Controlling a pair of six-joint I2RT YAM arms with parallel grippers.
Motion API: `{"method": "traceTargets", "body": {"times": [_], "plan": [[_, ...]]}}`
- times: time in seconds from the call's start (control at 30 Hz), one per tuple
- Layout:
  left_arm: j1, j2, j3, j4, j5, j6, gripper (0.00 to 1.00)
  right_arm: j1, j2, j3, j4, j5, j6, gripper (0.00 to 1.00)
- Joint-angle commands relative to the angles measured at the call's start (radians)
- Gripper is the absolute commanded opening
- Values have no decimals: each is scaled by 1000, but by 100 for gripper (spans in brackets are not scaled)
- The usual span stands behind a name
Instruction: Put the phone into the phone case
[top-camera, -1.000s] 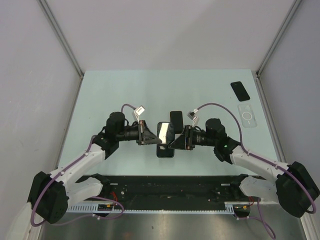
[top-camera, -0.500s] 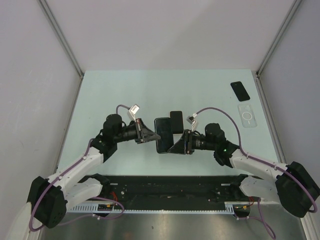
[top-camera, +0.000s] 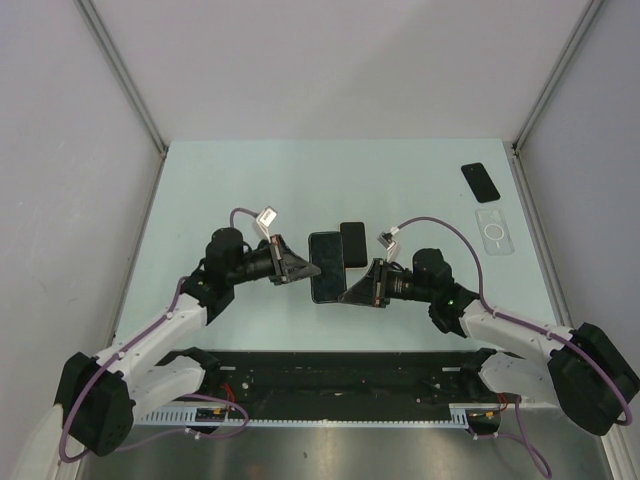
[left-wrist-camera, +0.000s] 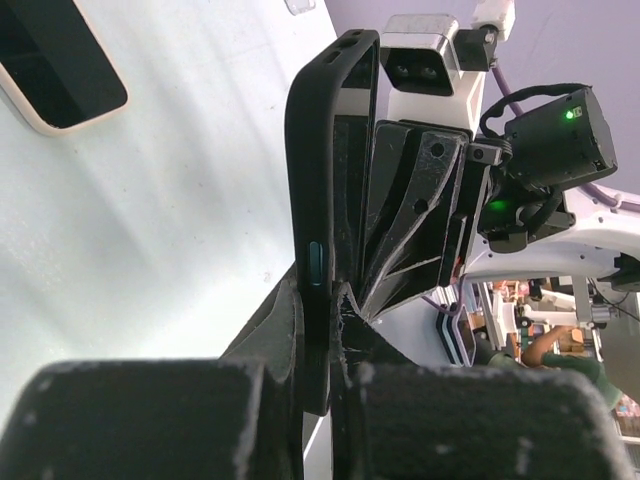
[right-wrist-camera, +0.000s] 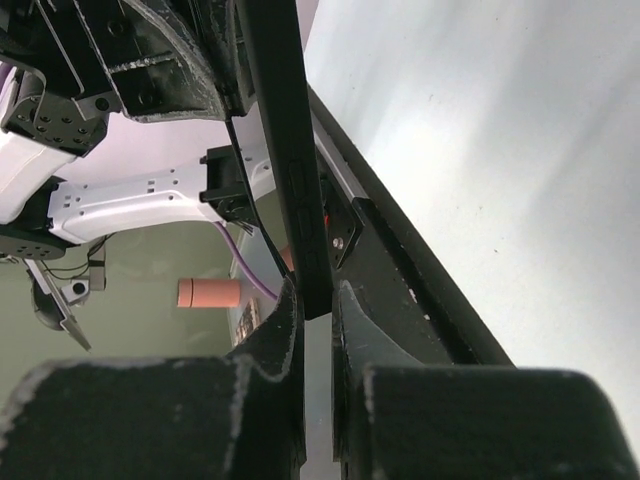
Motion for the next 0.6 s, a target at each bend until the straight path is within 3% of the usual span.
{"method": "traceTargets", "body": {"times": [0.0, 0.03, 0.13, 0.23, 0.4, 0.57], "plan": [[1, -8, 15, -22, -70, 93, 0, -10, -28, 15, 76, 49, 7, 0], [1, -8, 19, -22, -56, 97, 0, -11, -32, 15, 72, 46, -7, 16], [-1, 26, 62, -54, 43, 140, 0, -30, -67, 35, -9, 5, -76, 46], [-1, 55, 115, -131, 145, 203, 0, -73, -142, 81, -242, 6, -274, 63], [-7, 75, 162, -263, 229, 324, 0, -149, -219, 227, -483, 10, -470, 66], [-41, 102, 158, -292, 326, 361, 0, -188, -101, 385, -594, -73, -601, 68]]}}
